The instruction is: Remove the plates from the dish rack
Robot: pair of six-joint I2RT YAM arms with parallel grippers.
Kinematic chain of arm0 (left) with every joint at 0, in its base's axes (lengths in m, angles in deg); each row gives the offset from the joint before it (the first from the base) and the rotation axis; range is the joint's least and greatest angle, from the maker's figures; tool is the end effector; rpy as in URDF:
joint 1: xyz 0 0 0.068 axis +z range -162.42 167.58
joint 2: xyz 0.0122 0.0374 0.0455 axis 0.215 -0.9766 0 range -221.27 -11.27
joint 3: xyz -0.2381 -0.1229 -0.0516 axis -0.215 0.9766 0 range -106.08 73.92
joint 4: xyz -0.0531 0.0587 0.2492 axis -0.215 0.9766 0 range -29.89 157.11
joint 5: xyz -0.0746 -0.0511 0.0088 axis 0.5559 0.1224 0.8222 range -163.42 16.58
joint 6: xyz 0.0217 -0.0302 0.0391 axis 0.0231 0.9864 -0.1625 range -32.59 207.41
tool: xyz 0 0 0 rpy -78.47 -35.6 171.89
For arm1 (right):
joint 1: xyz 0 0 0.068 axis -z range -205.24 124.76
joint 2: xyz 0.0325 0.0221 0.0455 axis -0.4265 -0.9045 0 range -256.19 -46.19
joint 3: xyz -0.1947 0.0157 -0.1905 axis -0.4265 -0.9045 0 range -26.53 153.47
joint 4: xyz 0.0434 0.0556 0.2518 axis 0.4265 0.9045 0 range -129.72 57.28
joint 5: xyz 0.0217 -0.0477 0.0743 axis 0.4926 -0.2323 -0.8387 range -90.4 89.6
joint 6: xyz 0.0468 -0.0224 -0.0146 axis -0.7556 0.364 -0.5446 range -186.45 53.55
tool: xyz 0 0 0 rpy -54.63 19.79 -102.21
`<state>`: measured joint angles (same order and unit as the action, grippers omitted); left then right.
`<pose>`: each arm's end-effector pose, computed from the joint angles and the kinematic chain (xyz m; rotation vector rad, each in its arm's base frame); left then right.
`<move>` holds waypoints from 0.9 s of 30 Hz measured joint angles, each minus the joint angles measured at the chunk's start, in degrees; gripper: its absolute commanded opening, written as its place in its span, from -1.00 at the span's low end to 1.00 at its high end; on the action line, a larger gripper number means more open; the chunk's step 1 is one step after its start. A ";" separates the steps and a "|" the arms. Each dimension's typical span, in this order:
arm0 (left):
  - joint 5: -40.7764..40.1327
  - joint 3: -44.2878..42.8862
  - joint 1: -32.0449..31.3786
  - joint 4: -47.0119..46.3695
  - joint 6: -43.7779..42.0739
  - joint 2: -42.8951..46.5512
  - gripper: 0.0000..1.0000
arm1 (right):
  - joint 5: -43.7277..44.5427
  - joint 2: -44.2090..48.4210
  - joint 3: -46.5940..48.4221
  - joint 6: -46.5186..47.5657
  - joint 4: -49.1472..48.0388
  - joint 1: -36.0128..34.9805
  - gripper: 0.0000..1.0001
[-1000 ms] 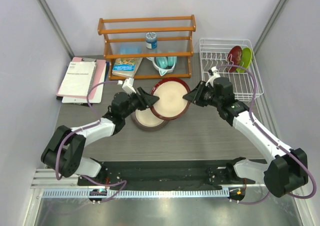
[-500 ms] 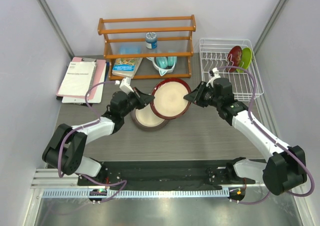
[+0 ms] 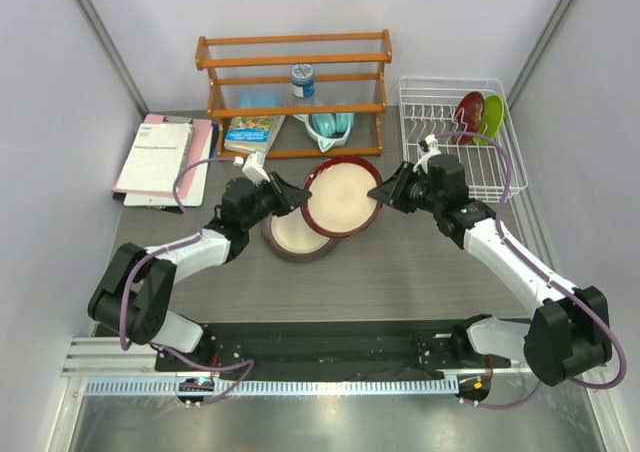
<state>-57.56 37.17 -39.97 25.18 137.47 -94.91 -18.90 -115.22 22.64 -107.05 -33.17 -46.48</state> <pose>0.2684 -0.1511 0.2156 -0.1629 1.9351 -1.1895 0.2503 0.1092 0.2853 0.1474 2.1522 0.9834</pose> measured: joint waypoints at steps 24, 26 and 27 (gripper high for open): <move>-3.10 -2.91 0.83 12.11 -4.35 5.57 -1.00 | -0.98 -2.54 -0.61 -1.49 -4.33 0.96 0.00; -3.48 -2.97 0.83 12.96 -5.14 6.16 -1.00 | -1.40 -3.85 -0.61 -1.40 -5.07 0.92 -0.04; -3.72 -2.97 0.83 13.20 -5.46 6.19 -1.00 | -1.53 -4.46 -0.63 -1.42 -5.25 0.92 -0.05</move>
<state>-61.27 34.20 -39.14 38.38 132.00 -88.72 -20.43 -119.68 22.00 -108.47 -38.42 -45.56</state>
